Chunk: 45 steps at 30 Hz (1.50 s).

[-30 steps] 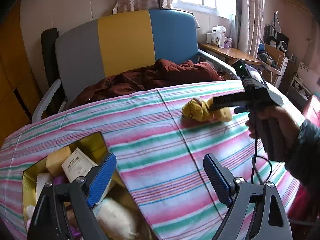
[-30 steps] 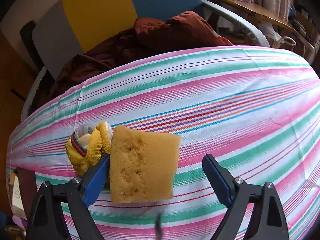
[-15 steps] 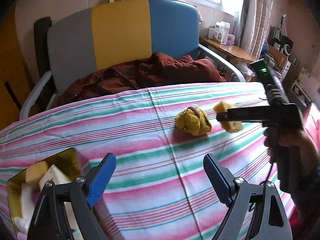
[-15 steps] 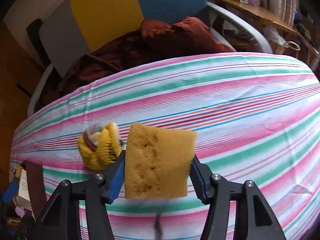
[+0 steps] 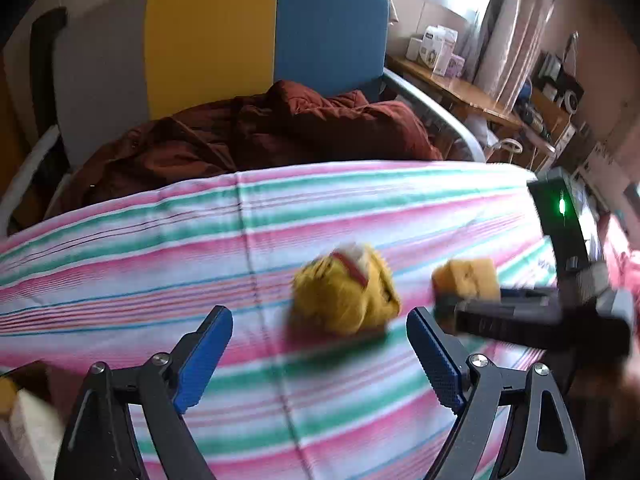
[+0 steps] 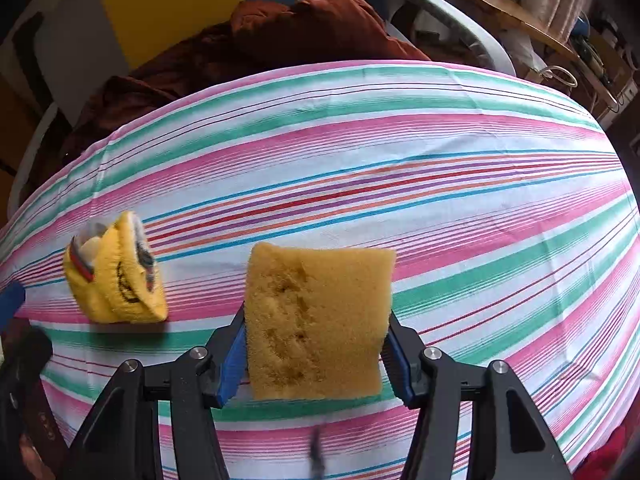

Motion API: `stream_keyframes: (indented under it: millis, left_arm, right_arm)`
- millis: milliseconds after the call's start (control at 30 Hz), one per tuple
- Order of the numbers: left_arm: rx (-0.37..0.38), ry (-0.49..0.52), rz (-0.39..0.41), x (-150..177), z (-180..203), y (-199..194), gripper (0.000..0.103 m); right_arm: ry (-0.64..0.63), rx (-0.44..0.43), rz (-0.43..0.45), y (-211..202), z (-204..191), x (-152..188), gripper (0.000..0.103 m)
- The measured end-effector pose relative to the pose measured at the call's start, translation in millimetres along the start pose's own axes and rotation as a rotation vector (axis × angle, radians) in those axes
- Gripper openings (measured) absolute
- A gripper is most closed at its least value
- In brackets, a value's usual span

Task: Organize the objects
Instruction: 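Grasp the yellow knitted toy with left while right holds the sponge, then carry the sponge and knitted toy into the gold tray and open both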

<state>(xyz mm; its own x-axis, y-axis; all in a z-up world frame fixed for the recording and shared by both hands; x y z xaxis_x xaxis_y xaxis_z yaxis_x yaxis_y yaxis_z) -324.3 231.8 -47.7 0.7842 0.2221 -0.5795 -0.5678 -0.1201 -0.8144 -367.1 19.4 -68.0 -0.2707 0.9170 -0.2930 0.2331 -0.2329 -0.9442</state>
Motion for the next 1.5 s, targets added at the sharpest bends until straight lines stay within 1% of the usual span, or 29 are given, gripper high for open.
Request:
stream_keyframes:
  millis: [67,167,367,467,533,600,633,667,733,933,1000,1033,1067,1133,1167,1200,1267,1333,1433,1500]
  left_arm:
    - [0.0,-0.023,-0.004,-8,2,11,0.093]
    - [0.002,-0.05,-0.01,-17,3,24,0.093]
    - [-0.004,-0.063,-0.056,-25,11,52,0.093]
    - [-0.021,-0.036,-0.069,-25,17,63,0.093]
    - [-0.028,-0.028,-0.088,-23,18,72,0.09]
    - [-0.022,-0.04,-0.116,-21,16,81,0.083]
    - [-0.015,-0.05,-0.122,-19,14,84,0.083]
    - [-0.015,-0.04,-0.097,-19,14,83,0.082]
    - [-0.028,-0.01,-0.087,-16,16,84,0.081]
    - [-0.021,-0.015,-0.083,-16,14,86,0.08]
    - [-0.027,-0.014,-0.078,-15,13,85,0.077]
    - [-0.031,-0.014,-0.074,-15,12,84,0.076]
    - [-0.034,-0.013,-0.07,-14,11,83,0.073]
    - [-0.043,-0.006,-0.063,-13,10,80,0.063]
    - [-0.042,-0.001,-0.055,-11,9,78,0.056]
    - [-0.04,0.002,-0.052,-10,8,76,0.052]
    - [-0.046,0.006,-0.043,-6,7,72,0.049]
    - [-0.056,0.003,-0.037,-3,6,69,0.049]
    - [-0.088,0.008,-0.035,3,5,61,0.047]
    - [-0.111,0.013,-0.024,7,1,51,0.045]
  right_arm:
    - [0.005,-0.002,0.002,-1,1,0,0.059]
    - [-0.013,0.012,-0.002,1,0,0,0.061]
    - [-0.02,0.012,-0.002,2,1,1,0.067]
    - [-0.029,-0.002,-0.002,4,0,3,0.077]
    - [-0.038,-0.006,-0.001,5,-1,4,0.083]
    - [-0.045,-0.008,0.001,6,-1,6,0.086]
    - [-0.05,-0.006,0.0,7,-2,7,0.087]
    - [-0.051,-0.006,-0.001,7,-2,7,0.088]
    - [-0.06,-0.002,-0.005,7,-2,7,0.089]
    - [-0.08,0.015,-0.001,6,-2,10,0.09]
    - [-0.088,0.023,0.003,6,-2,11,0.088]
    - [-0.089,0.024,0.009,4,-1,11,0.085]
    - [-0.091,0.025,0.014,3,-1,11,0.081]
    - [-0.094,0.034,0.034,-3,0,11,0.056]
    - [-0.095,0.04,0.044,-5,2,11,0.056]
    - [-0.097,0.037,0.042,-4,3,11,0.056]
    - [-0.11,0.043,0.046,-5,3,13,0.056]
    - [-0.126,0.043,0.056,-6,2,14,0.055]
    - [-0.155,0.048,0.077,-7,2,15,0.055]
    - [-0.175,0.05,0.086,-6,-11,20,0.055]
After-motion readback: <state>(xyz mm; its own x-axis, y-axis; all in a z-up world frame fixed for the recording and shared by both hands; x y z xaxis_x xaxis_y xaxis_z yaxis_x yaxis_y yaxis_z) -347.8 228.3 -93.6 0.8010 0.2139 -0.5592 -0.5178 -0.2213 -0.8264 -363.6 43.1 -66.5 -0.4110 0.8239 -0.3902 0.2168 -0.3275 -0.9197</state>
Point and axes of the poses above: each gripper's, at about its wrist camera, not at the fingertips, and y roughly the way its jaws point, z to its right, x to its underside, the point moved 2 cm from there along y, roughly the way its jaws point, and after that the axes turned 9 degrees about -x, right-handed, at the moved point
